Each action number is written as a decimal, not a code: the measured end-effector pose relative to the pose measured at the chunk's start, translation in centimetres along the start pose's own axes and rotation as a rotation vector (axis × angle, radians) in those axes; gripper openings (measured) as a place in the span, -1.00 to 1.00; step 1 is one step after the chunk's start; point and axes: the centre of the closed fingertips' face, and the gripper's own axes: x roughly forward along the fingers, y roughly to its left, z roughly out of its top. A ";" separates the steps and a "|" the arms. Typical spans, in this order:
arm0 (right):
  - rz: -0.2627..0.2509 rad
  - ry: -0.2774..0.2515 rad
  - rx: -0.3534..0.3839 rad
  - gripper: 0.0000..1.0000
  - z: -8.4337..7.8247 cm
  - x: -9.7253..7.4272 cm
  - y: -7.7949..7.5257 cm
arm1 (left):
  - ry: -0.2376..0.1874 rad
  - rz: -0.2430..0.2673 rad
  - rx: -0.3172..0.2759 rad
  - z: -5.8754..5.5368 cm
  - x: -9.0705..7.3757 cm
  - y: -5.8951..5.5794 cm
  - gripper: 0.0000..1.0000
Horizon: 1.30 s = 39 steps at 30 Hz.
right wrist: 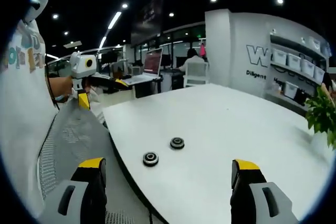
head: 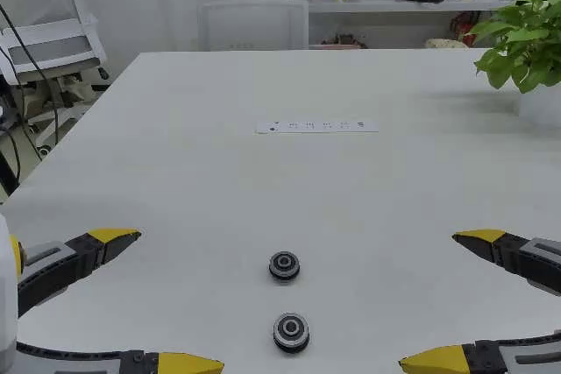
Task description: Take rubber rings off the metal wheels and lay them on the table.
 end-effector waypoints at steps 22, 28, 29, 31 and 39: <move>-0.002 0.011 -0.020 0.98 0.1 0.0 0.2 | 0.001 -0.015 0.006 -0.2 0.2 0.0 1.00; -0.004 0.008 -0.019 0.98 0.2 0.1 -0.1 | 0.005 -0.014 0.011 -0.1 0.4 0.3 0.99; -0.006 0.008 -0.019 0.98 0.2 0.1 -0.2 | 0.005 -0.016 0.010 0.0 0.4 0.3 0.98; -0.006 0.009 -0.019 0.98 0.2 0.1 -0.2 | 0.004 -0.017 0.015 0.1 0.5 0.4 0.98; 0.000 0.021 -0.027 0.98 -0.1 0.1 -0.2 | 0.009 -0.025 0.020 -0.1 0.8 0.4 0.98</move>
